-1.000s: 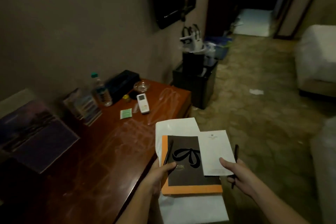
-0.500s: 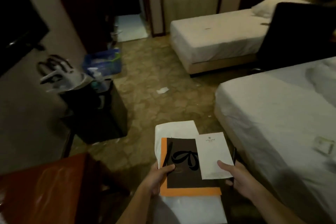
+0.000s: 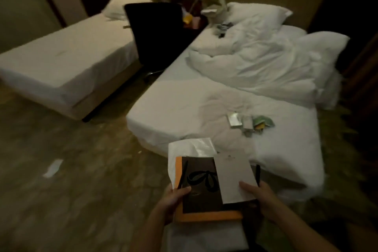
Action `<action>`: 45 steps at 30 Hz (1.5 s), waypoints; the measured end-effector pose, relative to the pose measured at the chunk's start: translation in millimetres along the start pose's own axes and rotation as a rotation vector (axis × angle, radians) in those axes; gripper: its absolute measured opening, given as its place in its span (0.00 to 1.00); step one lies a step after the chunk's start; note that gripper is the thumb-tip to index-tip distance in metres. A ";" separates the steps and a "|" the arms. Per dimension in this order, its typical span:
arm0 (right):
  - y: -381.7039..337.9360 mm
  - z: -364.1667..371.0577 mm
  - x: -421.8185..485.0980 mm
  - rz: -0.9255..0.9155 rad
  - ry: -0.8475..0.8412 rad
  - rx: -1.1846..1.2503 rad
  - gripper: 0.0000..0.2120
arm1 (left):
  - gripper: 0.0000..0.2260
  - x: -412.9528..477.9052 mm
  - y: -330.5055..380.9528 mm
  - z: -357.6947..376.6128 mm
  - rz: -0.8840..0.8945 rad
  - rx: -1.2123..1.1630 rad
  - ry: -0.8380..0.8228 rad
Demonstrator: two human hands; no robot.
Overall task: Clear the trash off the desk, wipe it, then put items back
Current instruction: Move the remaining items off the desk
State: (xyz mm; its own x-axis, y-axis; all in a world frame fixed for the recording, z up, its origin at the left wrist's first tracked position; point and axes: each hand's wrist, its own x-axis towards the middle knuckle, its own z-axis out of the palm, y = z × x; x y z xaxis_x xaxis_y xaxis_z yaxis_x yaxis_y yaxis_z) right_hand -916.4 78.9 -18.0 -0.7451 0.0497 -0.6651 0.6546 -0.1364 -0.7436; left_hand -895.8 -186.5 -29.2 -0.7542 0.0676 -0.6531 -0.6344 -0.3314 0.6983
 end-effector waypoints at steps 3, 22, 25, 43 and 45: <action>-8.5 -36.1 18.7 0.025 0.095 0.126 0.12 | 0.15 41.0 18.0 35.9 -0.007 0.112 -0.092; -192.3 -144.0 257.3 0.166 0.155 0.174 0.14 | 0.27 296.7 139.1 204.0 -0.050 0.234 -0.069; -207.0 -143.1 285.7 0.207 0.164 0.173 0.15 | 0.26 328.3 156.1 210.5 -0.075 0.235 -0.082; -267.3 -113.0 432.4 0.185 0.330 0.230 0.13 | 0.52 540.8 222.3 238.3 0.007 1.334 -0.002; -270.9 -111.1 444.5 0.173 0.349 0.197 0.12 | 0.48 544.5 222.0 238.9 0.087 1.437 -0.003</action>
State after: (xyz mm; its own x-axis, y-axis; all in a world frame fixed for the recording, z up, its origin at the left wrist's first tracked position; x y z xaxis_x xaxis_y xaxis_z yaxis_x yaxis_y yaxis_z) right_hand -1410.8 247.8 -119.9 -0.5168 0.3365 -0.7872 0.7040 -0.3562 -0.6144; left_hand -1487.8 1.6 -159.8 -0.7979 0.0992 -0.5946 -0.2042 0.8836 0.4214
